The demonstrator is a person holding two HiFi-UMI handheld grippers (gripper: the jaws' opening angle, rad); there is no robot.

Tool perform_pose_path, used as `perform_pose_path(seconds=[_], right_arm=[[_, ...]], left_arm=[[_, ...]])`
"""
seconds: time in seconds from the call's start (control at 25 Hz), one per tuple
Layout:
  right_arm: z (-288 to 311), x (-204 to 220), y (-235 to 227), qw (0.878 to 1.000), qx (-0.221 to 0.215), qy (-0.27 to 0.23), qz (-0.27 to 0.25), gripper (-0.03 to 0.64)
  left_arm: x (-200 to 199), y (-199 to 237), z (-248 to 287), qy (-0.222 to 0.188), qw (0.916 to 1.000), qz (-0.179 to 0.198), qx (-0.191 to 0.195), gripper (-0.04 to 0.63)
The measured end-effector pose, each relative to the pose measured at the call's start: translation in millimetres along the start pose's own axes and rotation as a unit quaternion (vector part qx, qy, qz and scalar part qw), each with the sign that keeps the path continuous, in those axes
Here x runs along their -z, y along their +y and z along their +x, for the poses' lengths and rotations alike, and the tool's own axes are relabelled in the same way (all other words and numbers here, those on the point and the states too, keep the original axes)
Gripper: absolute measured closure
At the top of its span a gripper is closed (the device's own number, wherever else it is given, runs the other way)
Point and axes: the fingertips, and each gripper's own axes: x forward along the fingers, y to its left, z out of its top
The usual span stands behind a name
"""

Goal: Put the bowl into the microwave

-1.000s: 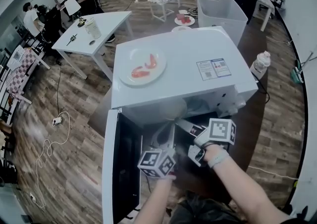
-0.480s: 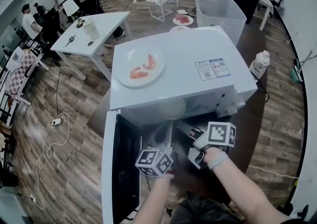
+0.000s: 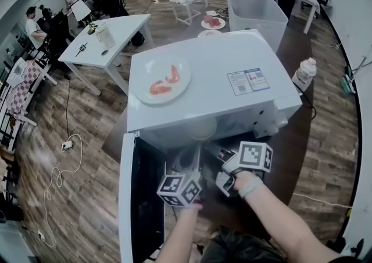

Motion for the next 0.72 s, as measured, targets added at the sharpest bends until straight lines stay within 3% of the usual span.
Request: perform_pose_path(seconds=[0.72], right_arm=[[16.5, -15.2, 0.0, 0.998, -0.02, -0.036, 0.056, 0.607]], left_arm=[[-1.3, 7.8, 15.7, 0.014, 0.9998, -0.015, -0.001, 0.595]])
